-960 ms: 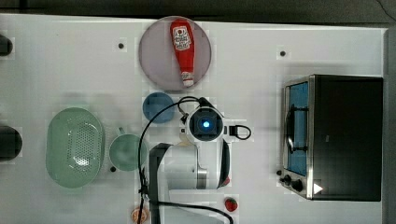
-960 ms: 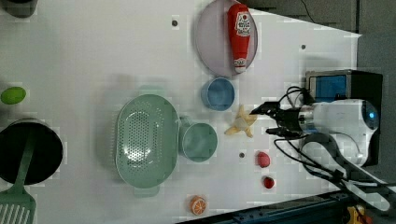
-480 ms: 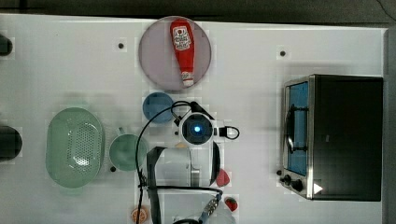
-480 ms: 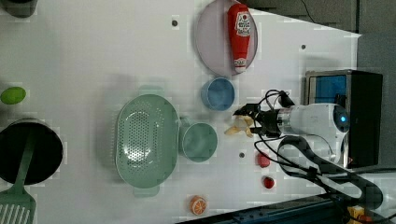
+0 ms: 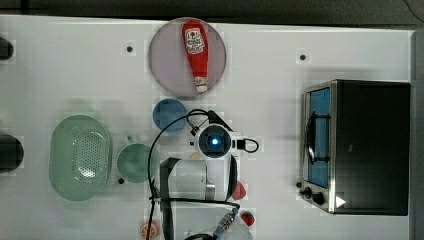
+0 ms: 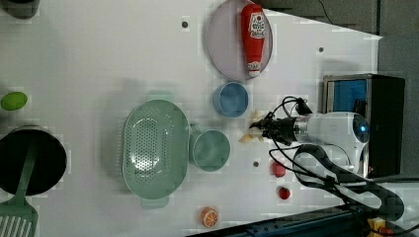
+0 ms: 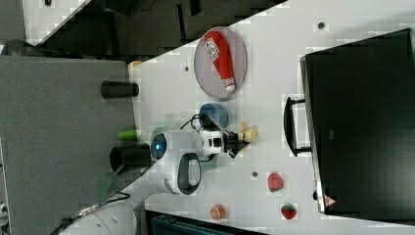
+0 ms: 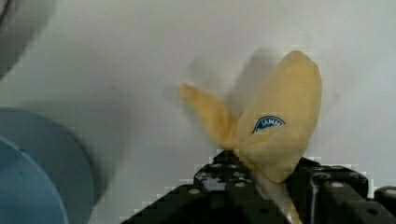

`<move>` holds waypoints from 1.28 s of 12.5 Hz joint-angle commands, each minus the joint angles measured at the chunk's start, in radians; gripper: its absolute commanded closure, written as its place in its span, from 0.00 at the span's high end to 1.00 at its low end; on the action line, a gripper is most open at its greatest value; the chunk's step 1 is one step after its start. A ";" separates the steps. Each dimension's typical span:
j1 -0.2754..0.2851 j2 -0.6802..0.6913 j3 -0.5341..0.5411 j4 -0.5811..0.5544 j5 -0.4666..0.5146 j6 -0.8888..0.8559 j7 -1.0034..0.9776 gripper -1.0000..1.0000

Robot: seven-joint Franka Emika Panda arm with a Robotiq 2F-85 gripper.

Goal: Pick banana from table and place on oven.

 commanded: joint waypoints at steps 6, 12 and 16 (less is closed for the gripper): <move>-0.016 -0.364 0.024 0.079 -0.014 -0.304 -0.002 0.24; -0.026 -0.581 -0.037 0.396 0.002 -0.868 -0.002 0.24; -0.067 -0.550 -0.184 0.519 -0.012 -1.011 -0.040 0.24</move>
